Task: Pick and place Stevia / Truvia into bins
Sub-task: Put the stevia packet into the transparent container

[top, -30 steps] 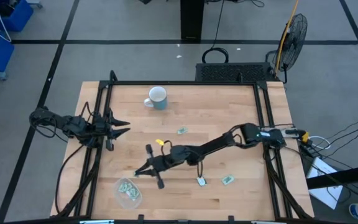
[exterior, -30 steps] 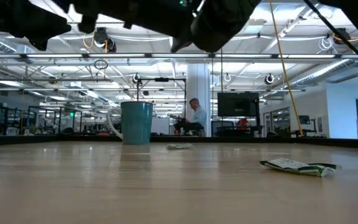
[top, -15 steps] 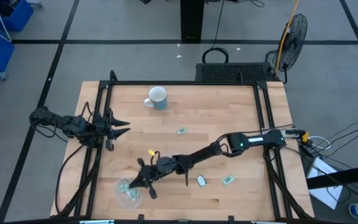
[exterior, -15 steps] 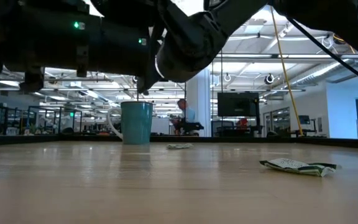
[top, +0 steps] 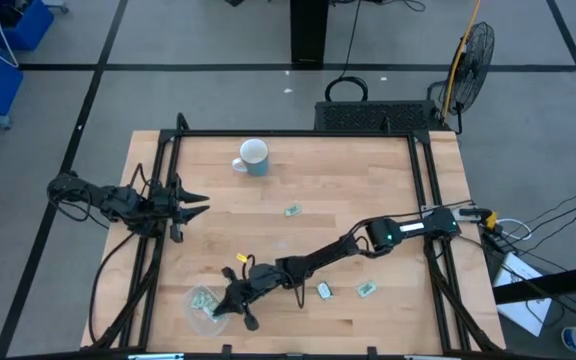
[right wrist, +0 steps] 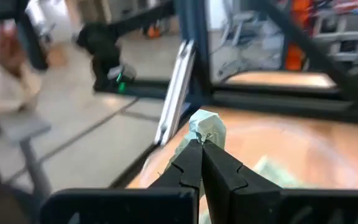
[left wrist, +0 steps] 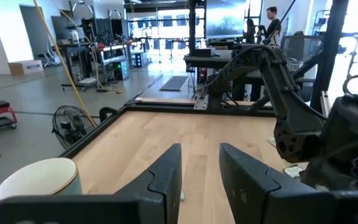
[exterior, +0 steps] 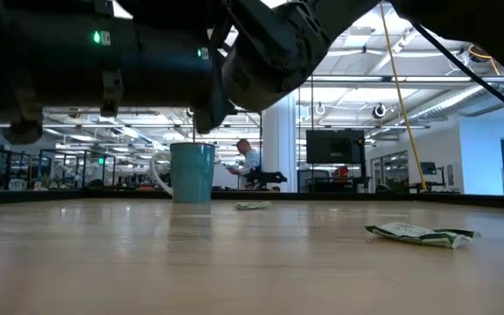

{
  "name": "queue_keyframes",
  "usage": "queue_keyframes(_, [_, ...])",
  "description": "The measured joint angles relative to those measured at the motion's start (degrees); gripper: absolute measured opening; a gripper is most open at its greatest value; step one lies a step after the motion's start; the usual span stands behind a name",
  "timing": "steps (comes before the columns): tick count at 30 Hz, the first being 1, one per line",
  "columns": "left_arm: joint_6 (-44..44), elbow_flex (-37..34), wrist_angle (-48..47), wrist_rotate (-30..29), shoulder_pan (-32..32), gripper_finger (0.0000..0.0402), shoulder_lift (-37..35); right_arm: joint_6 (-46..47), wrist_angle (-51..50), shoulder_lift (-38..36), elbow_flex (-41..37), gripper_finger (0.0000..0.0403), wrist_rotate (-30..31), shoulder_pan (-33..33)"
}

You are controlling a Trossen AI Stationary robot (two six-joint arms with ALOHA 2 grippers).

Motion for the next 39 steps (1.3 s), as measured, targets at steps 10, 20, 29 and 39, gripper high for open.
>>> queue_keyframes(10, [0.0,0.0,0.0,0.0,0.0,0.0113,0.0,1.5,-2.8,0.1,0.0,0.0047,-0.1,-0.3])
queue_keyframes(20, [0.0,0.0,0.0,0.0,0.0,0.0113,0.0,1.4,-3.4,-0.3,-0.1,0.0124,-0.1,-0.5])
queue_keyframes(29, [0.0,0.0,0.0,0.0,0.0,0.0113,0.0,-0.6,-13.5,-10.9,-0.9,0.0122,-3.7,-1.5])
queue_keyframes(39, [0.0,0.0,0.0,0.0,0.0,0.0113,0.0,7.3,-60.8,-32.5,-10.9,0.0093,4.1,1.7])
